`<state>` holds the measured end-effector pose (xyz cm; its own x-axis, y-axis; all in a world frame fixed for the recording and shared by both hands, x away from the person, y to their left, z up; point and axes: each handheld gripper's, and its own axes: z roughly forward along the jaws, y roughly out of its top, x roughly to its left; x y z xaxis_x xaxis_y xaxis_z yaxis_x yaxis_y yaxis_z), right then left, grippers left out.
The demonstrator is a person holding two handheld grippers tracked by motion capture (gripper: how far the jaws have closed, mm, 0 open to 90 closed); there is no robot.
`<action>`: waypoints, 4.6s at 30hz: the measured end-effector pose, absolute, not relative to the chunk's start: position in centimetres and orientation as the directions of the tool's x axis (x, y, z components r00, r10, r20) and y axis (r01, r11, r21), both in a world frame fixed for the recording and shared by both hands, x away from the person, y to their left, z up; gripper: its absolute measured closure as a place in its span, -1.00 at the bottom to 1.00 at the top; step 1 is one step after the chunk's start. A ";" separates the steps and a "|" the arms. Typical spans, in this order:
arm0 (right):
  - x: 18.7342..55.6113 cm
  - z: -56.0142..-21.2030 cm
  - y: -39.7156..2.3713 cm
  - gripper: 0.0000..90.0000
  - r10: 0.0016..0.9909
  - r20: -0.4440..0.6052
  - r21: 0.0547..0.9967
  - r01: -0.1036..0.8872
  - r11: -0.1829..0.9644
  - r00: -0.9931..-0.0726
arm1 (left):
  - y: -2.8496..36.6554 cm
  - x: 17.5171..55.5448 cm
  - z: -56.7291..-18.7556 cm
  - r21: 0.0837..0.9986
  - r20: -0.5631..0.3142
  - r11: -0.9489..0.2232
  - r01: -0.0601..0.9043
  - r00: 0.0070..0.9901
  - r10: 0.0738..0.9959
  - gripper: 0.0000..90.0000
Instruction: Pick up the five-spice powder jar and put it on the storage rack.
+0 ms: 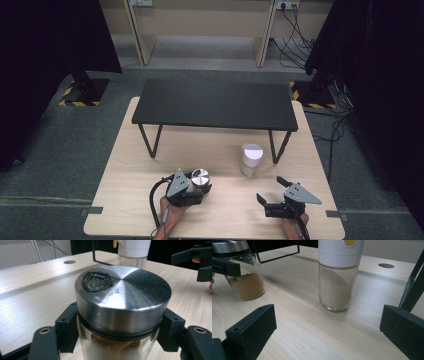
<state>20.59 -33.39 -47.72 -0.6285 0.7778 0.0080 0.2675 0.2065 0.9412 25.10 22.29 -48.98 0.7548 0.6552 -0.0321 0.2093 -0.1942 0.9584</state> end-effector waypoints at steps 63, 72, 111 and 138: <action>20.6 -47.7 -33.4 -0.99 0.780 0.010 0.941 0.269 0.204 -0.625 | 25.8 30.6 -33.5 0.957 -0.107 -0.173 0.232 0.839 0.534 -0.31; 20.6 -47.7 -33.4 -0.99 0.780 0.010 0.940 0.271 0.206 -0.625 | 26.4 31.7 -30.5 0.958 -0.107 -0.177 0.225 0.856 0.507 -0.31; 20.6 -47.7 -33.4 -0.99 0.775 0.012 0.940 0.271 0.206 -0.632 | 24.8 36.2 -25.8 0.952 -0.080 -0.124 0.278 0.622 0.779 -0.31; 20.7 -47.8 -33.6 -0.99 0.774 0.023 0.941 0.274 0.196 -0.633 | 23.4 38.4 -26.0 0.946 -0.067 -0.090 0.312 0.458 0.886 -0.31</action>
